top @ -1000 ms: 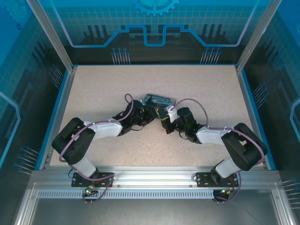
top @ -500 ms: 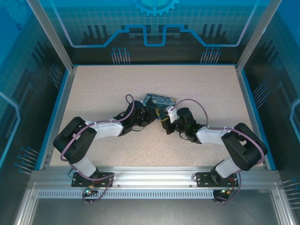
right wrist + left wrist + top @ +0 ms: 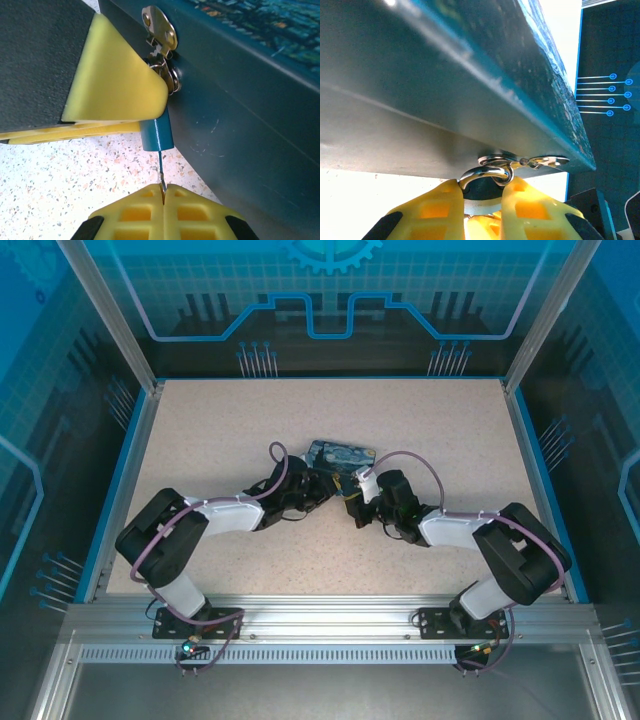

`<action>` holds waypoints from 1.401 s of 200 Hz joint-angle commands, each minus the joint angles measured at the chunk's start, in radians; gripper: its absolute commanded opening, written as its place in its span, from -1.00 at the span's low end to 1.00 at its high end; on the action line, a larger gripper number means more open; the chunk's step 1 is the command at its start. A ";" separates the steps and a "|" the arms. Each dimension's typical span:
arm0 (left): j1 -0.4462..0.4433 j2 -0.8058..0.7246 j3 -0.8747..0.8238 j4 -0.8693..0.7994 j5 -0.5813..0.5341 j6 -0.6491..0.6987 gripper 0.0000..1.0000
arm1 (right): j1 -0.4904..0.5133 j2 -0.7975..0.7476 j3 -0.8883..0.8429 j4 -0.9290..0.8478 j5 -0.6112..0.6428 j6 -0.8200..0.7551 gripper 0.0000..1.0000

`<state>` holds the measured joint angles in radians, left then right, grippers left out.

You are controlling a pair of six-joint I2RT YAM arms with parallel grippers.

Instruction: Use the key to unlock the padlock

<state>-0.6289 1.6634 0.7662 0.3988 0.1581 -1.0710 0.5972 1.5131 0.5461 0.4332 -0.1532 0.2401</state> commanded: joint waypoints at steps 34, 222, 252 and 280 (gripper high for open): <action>-0.021 0.042 0.017 -0.003 0.031 0.020 -0.78 | 0.033 -0.041 0.038 0.080 -0.040 0.013 -1.00; -0.027 0.026 0.010 -0.001 0.028 0.010 -0.79 | 0.040 -0.033 0.041 0.106 -0.028 -0.002 -1.00; -0.032 0.004 0.005 -0.010 0.025 0.002 -0.78 | 0.033 -0.039 0.045 0.146 -0.044 -0.034 -1.00; -0.033 -0.025 -0.005 0.000 0.047 -0.023 -0.78 | 0.010 -0.028 0.050 0.166 -0.071 -0.071 -1.00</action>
<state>-0.6361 1.6722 0.7677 0.4152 0.1669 -1.0756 0.6052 1.4860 0.5385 0.4133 -0.1215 0.2245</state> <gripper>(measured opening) 0.164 0.048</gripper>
